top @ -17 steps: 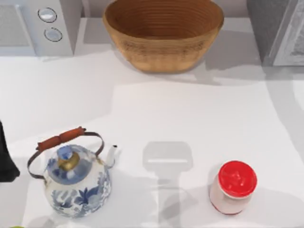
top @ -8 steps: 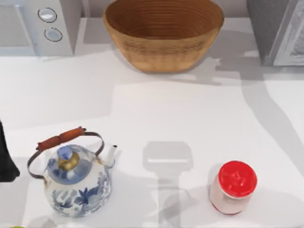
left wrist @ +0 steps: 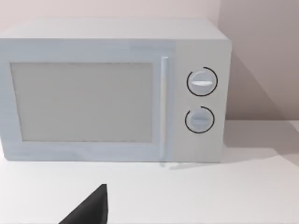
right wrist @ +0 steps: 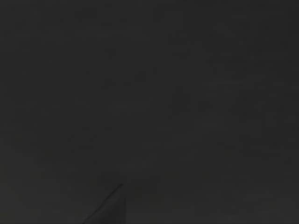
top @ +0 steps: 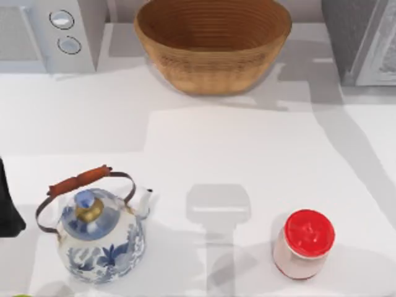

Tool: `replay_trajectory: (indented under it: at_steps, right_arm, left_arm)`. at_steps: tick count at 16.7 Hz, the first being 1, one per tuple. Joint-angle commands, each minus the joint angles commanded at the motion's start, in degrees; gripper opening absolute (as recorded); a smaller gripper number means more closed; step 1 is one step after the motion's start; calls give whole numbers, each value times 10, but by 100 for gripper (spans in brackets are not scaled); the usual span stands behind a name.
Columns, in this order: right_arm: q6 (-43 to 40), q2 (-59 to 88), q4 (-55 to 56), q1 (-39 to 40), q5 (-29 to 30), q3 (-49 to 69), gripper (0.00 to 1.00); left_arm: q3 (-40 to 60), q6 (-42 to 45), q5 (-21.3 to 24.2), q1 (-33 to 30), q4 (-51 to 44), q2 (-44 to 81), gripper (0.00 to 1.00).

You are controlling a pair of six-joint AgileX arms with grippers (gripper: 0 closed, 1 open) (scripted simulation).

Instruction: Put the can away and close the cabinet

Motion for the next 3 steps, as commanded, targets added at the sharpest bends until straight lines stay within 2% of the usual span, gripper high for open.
replay_trajectory:
  at_steps: [3]
  right_arm:
    - [0,21,10,-16,-12,19,100]
  left_arm:
    - [0,0,0,0,0,0,100]
